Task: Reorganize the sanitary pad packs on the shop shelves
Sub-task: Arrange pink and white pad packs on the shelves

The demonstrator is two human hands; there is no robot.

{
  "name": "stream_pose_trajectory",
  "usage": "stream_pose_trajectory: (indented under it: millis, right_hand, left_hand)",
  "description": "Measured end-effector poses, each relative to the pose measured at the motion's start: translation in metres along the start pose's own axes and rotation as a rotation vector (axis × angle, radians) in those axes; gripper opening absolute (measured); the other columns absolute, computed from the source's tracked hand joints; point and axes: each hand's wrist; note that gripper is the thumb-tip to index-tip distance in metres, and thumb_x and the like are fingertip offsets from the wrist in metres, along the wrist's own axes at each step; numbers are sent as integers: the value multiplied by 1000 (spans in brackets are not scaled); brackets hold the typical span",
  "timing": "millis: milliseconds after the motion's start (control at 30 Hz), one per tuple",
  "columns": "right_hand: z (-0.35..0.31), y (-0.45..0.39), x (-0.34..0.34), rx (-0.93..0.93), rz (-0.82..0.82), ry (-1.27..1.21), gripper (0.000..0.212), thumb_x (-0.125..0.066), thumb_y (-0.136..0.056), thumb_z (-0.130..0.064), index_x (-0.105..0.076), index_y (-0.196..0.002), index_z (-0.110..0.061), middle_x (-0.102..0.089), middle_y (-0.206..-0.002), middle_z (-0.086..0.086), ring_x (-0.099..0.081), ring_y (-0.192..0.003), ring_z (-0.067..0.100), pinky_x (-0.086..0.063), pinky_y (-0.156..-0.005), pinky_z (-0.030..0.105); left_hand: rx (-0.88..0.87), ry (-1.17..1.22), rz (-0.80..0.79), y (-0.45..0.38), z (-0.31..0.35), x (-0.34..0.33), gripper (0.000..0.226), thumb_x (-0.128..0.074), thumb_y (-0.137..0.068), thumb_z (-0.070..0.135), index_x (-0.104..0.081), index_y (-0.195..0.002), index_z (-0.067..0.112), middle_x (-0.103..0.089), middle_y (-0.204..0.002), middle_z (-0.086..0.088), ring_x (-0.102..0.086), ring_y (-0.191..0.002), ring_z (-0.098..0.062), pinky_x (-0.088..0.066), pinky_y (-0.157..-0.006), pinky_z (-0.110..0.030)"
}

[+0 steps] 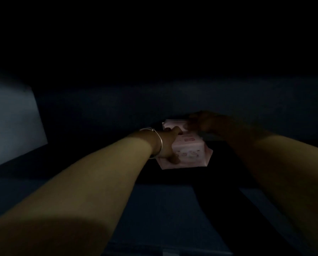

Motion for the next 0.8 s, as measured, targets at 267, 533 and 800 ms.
stream_pose_trajectory:
  millis: [267, 533, 800]
  right_hand:
    - [-2, -6, -8, 1, -25, 242, 86, -74, -77, -39, -29, -147, -18, -34, -148, 8, -36, -133, 27, -32, -111, 37]
    - [-3, 3, -10, -99, 73, 425, 89, -68, -78, -51, -24, -149, -20, -30, -150, 15, -29, -137, 34, -28, -112, 46]
    - [6, 104, 23, -101, 359, 180, 83, -82, -68, -30, -39, -132, 1, -51, -132, 17, -50, -121, 31, -43, -92, 29]
  left_hand:
    - [33, -109, -164, 7, -13, 8, 107, -79, -70, 36, -6, -148, 30, -32, -146, 1, -40, -127, -22, -42, -103, -36]
    - [45, -181, -100, 14, -5, -4, 107, -77, -72, 38, -4, -148, 19, -29, -147, -5, -36, -131, -23, -35, -109, -39]
    - [16, 73, 277, 55, 22, -2, 87, -79, -67, 23, -30, -138, 17, -33, -135, -6, -30, -125, -23, -27, -104, -26]
Point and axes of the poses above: each hand's wrist, its own y-axis away from the middle knuckle, its own x-axis out of the back of the hand, z = x × y
